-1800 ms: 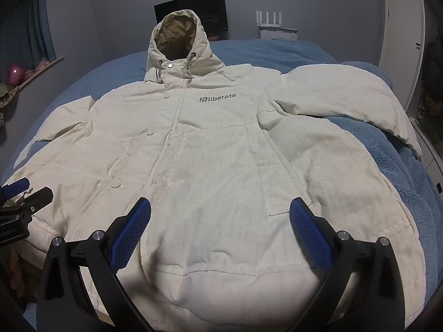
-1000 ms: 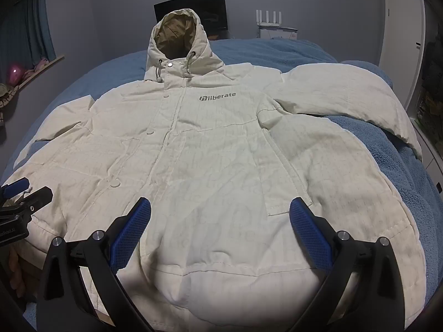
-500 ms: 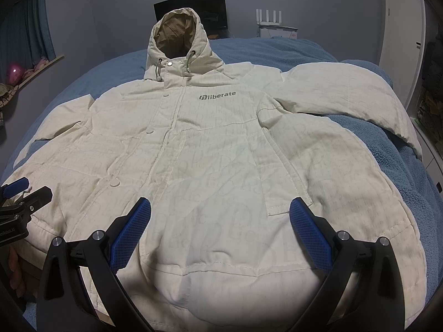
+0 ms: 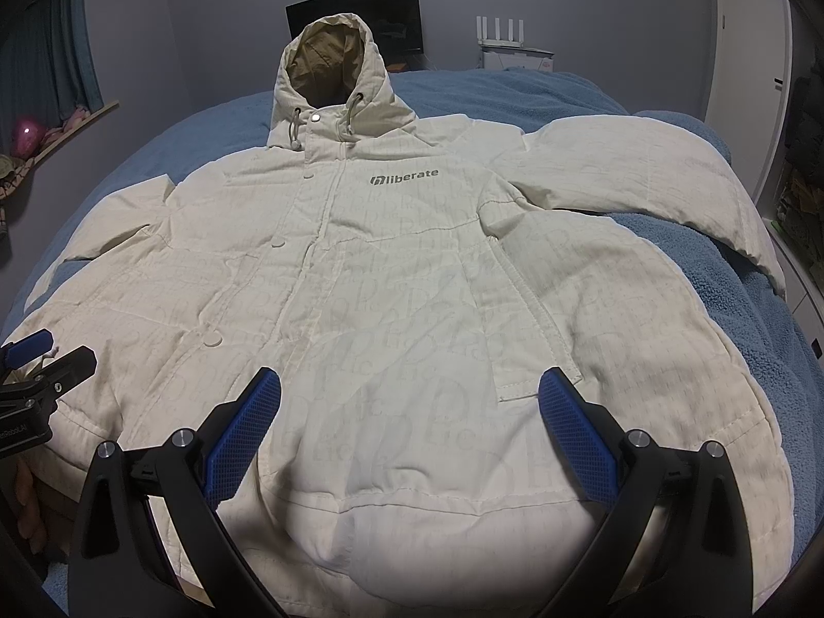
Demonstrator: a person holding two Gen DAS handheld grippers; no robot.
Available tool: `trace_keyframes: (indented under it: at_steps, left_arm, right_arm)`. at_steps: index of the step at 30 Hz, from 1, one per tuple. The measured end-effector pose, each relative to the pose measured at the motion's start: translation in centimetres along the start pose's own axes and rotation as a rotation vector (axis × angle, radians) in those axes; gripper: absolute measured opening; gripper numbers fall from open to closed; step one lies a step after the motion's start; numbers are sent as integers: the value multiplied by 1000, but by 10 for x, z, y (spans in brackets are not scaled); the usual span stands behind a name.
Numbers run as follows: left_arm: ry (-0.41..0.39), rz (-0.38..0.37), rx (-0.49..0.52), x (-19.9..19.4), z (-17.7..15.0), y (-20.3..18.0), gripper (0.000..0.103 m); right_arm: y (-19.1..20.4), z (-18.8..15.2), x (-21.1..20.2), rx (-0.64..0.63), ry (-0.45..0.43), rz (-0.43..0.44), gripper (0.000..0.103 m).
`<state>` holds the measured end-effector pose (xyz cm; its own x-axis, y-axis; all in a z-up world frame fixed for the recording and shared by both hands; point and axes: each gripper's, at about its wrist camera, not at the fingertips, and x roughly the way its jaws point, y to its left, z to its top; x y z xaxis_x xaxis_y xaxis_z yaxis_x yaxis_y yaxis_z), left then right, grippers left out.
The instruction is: Fold large clothes
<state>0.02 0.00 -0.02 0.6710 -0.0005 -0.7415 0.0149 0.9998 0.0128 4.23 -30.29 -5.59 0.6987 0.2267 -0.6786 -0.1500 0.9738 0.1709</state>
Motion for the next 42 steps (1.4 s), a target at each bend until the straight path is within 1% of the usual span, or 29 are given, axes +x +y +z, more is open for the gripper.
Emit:
trace_keyframes:
  at_steps: [31, 39, 42]
  left_arm:
    - [0, -2, -3, -1, -1, 0, 97]
    - [1, 0, -2, 1, -1, 1, 97]
    - [0, 2, 1, 0, 3, -1, 97]
  right_arm:
    - [2, 0, 4, -6, 8, -11, 97]
    - [2, 1, 4, -1, 5, -4, 97]
    - [0, 0, 3, 4, 2, 5, 97]
